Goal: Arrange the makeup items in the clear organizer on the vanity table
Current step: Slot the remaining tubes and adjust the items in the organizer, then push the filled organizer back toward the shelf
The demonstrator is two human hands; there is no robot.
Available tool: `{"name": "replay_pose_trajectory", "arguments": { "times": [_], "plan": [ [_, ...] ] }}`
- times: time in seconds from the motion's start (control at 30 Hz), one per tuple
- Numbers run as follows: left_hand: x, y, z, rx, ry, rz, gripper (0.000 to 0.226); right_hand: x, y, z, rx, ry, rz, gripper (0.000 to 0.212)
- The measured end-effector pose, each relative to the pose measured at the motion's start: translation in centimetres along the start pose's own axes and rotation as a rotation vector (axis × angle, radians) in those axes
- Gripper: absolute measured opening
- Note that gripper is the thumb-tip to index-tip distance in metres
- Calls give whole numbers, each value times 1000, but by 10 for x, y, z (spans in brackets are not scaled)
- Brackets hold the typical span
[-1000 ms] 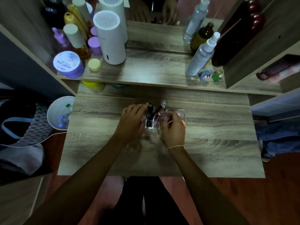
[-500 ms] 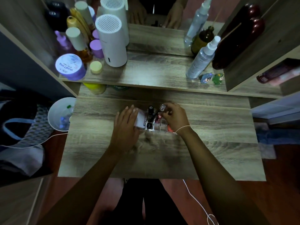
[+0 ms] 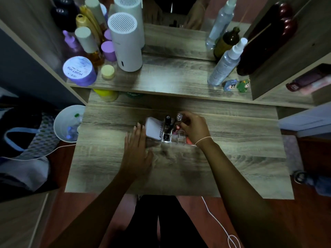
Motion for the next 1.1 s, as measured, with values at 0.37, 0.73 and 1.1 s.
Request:
{"name": "replay_pose_trajectory", "arguments": {
  "times": [0.37, 0.73, 1.1],
  "plan": [
    [4, -2, 2, -19, -18, -25, 81, 1, 4, 9, -9, -4, 11, 37],
    [25, -4, 11, -96, 268, 79, 81, -44, 88, 72, -569, -110, -22, 33],
    [26, -17, -15, -56, 207, 85, 79, -117, 90, -20, -138, -32, -272, 104]
  ]
}}
Point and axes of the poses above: each hand's wrist, its own y-axis away from the middle knuckle, its own z-axis out of the back of the hand, x = y × z, the point moved 10 cm from there along -y, towards the middle knuckle, and after that the axes turned 4 degrees about x, right-handed, at the moved point
